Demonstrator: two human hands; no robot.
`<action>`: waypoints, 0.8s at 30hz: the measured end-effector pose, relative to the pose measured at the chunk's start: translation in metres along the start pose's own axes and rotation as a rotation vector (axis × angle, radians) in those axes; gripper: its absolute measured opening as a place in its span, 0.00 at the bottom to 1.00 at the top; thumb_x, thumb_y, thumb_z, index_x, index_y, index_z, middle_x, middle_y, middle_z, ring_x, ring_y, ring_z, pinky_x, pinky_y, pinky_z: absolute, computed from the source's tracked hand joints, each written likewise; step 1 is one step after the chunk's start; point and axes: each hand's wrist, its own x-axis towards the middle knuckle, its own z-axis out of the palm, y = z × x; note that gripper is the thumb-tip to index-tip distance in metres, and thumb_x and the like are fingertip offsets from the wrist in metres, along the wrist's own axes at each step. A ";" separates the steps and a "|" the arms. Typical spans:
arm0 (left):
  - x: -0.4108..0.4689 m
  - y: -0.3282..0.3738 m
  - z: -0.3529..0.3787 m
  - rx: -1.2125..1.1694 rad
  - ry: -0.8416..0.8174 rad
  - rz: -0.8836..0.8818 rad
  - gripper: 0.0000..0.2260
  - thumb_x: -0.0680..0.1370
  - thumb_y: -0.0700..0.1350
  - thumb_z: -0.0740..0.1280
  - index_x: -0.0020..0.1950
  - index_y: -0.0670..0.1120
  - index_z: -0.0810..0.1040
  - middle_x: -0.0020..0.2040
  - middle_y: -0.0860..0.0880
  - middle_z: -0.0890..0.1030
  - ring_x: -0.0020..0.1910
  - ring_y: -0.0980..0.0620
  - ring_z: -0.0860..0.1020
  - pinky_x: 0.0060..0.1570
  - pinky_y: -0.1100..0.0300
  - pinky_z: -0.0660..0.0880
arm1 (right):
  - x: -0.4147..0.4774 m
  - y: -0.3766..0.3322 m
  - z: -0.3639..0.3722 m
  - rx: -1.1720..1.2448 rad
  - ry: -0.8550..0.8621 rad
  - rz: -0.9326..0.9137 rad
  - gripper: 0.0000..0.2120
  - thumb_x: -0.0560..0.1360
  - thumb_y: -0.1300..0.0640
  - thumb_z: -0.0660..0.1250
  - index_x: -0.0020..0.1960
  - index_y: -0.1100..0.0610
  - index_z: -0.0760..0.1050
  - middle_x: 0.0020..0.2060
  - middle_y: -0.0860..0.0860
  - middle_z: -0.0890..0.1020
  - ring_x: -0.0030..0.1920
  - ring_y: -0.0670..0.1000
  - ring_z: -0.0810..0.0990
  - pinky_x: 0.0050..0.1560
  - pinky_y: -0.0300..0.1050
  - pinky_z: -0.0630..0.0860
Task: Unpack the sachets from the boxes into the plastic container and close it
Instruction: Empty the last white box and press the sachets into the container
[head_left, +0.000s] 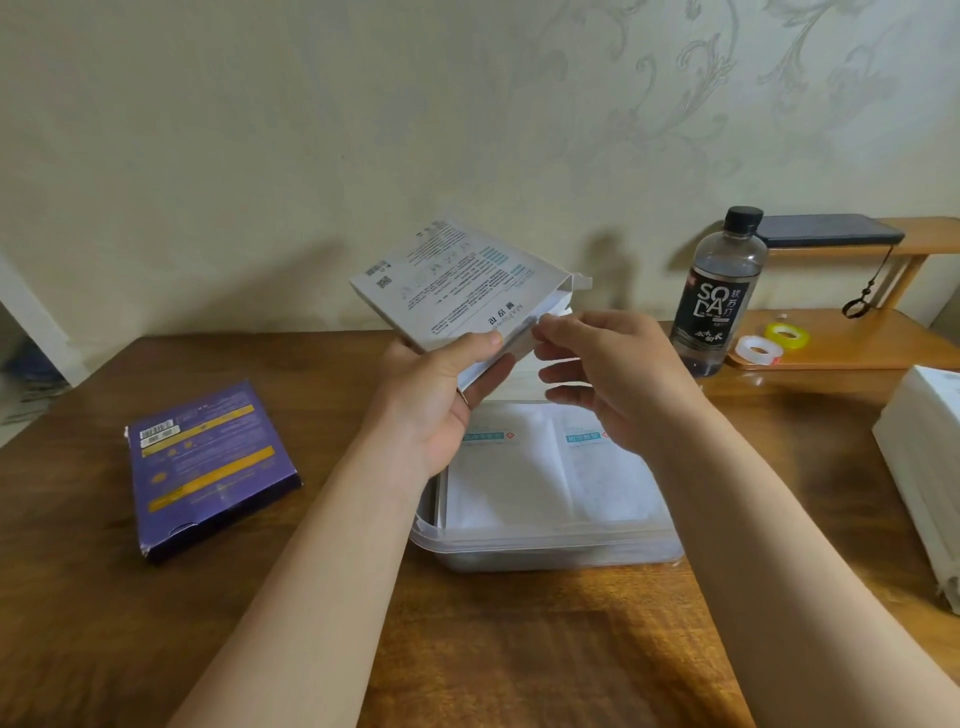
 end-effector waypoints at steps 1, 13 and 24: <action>0.000 0.000 0.000 0.009 -0.010 -0.001 0.19 0.75 0.27 0.68 0.60 0.46 0.79 0.54 0.45 0.86 0.53 0.46 0.86 0.42 0.58 0.82 | 0.000 0.000 0.000 0.015 0.002 0.012 0.09 0.77 0.57 0.71 0.48 0.64 0.82 0.38 0.53 0.82 0.36 0.52 0.80 0.38 0.46 0.78; -0.003 -0.001 0.003 0.159 -0.073 0.031 0.22 0.74 0.25 0.69 0.62 0.45 0.78 0.55 0.45 0.86 0.54 0.46 0.85 0.46 0.55 0.83 | -0.005 -0.005 -0.001 -0.029 0.017 0.100 0.07 0.74 0.61 0.74 0.49 0.64 0.81 0.41 0.56 0.81 0.37 0.56 0.85 0.40 0.52 0.84; -0.003 -0.003 0.004 0.187 0.021 0.033 0.19 0.72 0.26 0.71 0.59 0.42 0.80 0.49 0.47 0.88 0.44 0.50 0.87 0.37 0.59 0.82 | -0.005 -0.006 0.002 0.013 0.060 0.115 0.06 0.75 0.63 0.66 0.48 0.65 0.80 0.37 0.55 0.76 0.34 0.56 0.84 0.37 0.50 0.84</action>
